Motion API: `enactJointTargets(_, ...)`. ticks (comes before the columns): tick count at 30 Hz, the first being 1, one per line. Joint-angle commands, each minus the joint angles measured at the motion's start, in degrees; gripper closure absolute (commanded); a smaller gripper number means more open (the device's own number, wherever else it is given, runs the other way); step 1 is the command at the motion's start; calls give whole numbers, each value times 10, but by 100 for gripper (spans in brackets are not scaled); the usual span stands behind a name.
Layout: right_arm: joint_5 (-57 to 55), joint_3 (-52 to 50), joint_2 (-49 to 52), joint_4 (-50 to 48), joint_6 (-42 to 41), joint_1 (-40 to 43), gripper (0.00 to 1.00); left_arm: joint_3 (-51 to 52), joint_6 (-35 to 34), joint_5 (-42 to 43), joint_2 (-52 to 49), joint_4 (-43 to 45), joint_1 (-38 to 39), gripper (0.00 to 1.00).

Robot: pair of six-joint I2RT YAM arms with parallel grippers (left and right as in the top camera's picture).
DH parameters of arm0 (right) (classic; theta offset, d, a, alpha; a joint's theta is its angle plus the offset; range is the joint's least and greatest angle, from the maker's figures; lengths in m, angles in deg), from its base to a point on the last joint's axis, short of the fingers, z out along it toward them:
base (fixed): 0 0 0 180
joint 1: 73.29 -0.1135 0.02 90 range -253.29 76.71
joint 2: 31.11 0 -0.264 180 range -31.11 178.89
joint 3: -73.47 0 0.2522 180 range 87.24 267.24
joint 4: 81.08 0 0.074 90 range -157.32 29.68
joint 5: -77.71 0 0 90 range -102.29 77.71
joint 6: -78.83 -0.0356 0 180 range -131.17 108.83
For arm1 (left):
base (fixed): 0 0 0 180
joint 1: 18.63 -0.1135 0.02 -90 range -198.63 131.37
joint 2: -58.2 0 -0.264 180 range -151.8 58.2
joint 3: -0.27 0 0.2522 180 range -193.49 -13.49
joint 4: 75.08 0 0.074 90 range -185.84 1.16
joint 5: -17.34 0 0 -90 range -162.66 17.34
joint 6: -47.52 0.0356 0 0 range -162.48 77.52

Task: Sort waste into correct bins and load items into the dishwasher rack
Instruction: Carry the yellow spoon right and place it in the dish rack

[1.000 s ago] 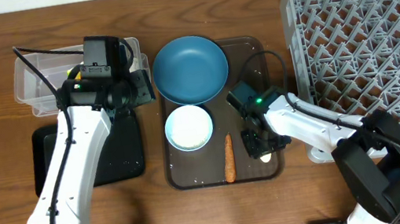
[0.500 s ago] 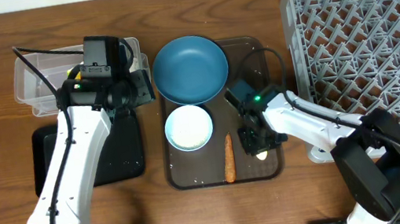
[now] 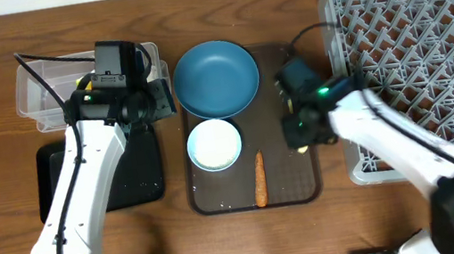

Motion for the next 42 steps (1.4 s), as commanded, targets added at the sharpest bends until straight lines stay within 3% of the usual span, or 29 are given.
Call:
enactJointTargets(1,-13,24,-47,7,37,42,73,-5,3,-6,1,-3,0,46)
enactJointTargets(7,-13,68,-96,37,89,130,76,-5,3,-5,1,-3,0,46)
enactJointTargets(17,-9,84,-86,71,163,263,78,-5,3,-5,1,-3,0,46)
enactJointTargets(33,48,35,14,90,178,254,77,-5,3,-5,1,-4,0,46)
enactJointTargets(35,47,35,23,90,178,254,71,-5,3,-5,1,-4,0,46)
enactJointTargets(37,47,35,26,90,178,253,55,-5,3,-5,1,-3,0,46)
enactJointTargets(42,47,37,20,94,175,253,48,-5,3,-6,1,-3,0,45)
